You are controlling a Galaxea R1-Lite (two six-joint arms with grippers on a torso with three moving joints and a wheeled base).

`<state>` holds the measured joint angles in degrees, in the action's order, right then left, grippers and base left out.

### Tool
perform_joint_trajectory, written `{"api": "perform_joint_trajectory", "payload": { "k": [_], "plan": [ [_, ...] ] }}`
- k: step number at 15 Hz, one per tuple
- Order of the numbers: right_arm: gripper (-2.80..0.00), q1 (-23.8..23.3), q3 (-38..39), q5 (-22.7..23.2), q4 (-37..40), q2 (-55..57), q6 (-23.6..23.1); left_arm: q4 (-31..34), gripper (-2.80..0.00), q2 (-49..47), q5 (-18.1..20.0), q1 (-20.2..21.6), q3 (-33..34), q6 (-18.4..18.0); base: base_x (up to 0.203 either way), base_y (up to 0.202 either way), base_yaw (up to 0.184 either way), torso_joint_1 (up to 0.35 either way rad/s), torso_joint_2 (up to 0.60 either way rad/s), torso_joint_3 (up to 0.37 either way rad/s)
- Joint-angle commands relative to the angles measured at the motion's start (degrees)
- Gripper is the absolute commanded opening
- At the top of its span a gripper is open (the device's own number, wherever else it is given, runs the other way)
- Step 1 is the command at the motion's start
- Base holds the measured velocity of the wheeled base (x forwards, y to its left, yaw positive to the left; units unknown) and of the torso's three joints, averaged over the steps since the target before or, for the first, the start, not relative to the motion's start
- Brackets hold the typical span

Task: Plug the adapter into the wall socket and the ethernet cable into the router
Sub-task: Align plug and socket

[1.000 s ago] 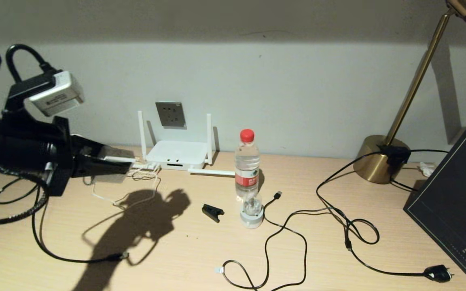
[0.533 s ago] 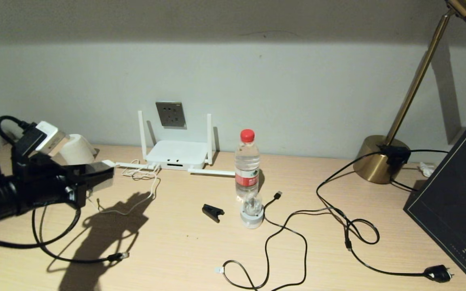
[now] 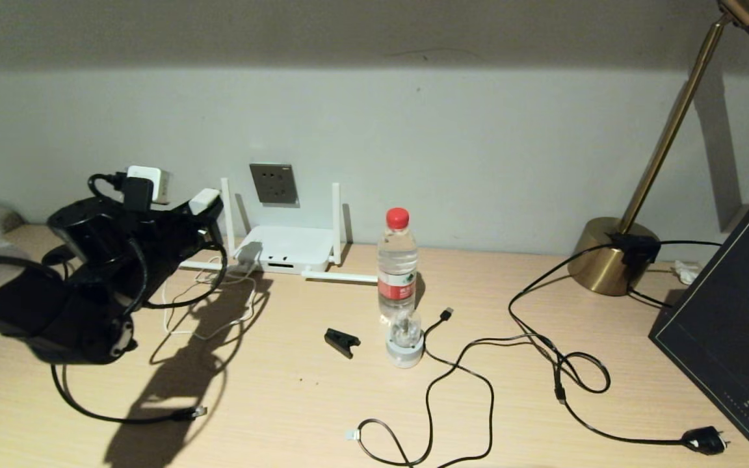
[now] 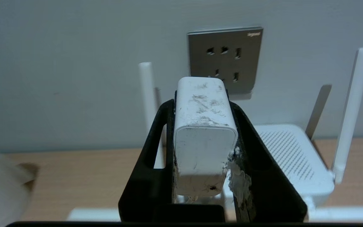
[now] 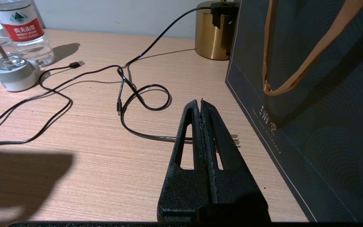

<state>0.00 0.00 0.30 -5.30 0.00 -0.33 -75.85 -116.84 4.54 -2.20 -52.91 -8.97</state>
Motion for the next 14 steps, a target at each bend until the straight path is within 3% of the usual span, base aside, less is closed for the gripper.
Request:
{"api": "perform_joint_trajectory", "payload": {
  "k": [1, 7, 14],
  "plan": [
    [-2.8, 0.0, 2.0, 0.0, -0.1, 0.1, 0.0, -0.9, -2.8, -7.9, -1.1, -2.2, -5.9, 0.8, 0.0, 0.0, 0.0, 0.0, 0.0, 0.0],
    [-2.8, 0.0, 2.0, 0.0, -0.1, 0.1, 0.0, -1.1, -2.8, -11.8, -1.2, -2.6, -12.3, 3.9, 0.0, 0.0, 0.0, 0.0, 0.0, 0.0],
    [-2.8, 0.0, 2.0, 0.0, -0.1, 0.1, 0.0, -1.0, -2.8, -13.6, -1.2, -3.4, -17.3, 4.1, 0.0, 0.0, 0.0, 0.0, 0.0, 0.0]
  ]
}}
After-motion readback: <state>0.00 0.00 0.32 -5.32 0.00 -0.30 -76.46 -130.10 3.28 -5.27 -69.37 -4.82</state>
